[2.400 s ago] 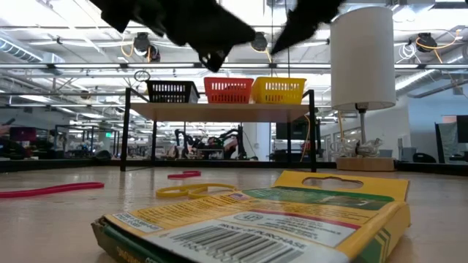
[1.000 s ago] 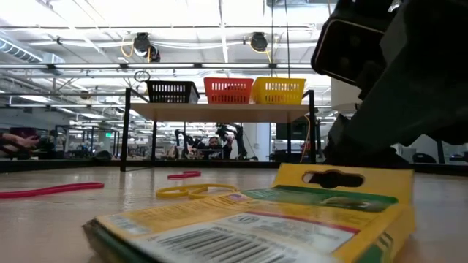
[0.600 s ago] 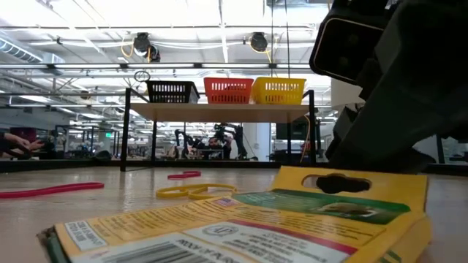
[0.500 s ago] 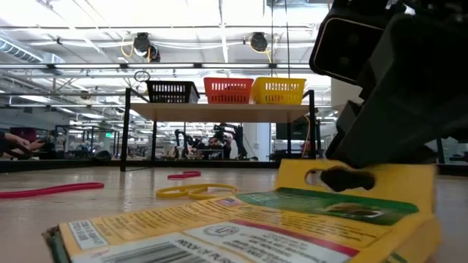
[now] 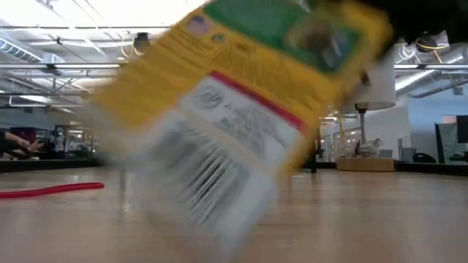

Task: Pick & Place Office Desk Supplies
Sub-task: Put the yellow crayon box into the orange bin on the shelf

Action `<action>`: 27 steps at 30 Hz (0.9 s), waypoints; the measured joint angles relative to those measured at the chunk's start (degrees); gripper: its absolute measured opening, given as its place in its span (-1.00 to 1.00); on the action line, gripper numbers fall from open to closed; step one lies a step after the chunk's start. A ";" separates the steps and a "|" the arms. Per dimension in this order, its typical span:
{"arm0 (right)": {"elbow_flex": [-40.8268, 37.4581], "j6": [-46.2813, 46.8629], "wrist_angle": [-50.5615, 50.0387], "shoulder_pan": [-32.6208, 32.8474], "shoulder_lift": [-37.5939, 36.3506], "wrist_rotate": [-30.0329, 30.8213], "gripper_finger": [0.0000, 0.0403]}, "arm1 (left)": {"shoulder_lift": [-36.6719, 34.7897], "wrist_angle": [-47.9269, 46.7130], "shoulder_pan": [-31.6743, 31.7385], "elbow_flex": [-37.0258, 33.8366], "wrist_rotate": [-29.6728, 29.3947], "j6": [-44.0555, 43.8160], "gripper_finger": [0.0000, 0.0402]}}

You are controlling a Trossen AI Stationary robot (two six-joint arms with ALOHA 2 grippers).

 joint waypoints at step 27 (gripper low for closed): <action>2.77 -40.78 -33.31 -39.31 -44.91 5.61 -1.00 | 0.00 -1.88 12.02 0.00 -0.77 11.52 -0.95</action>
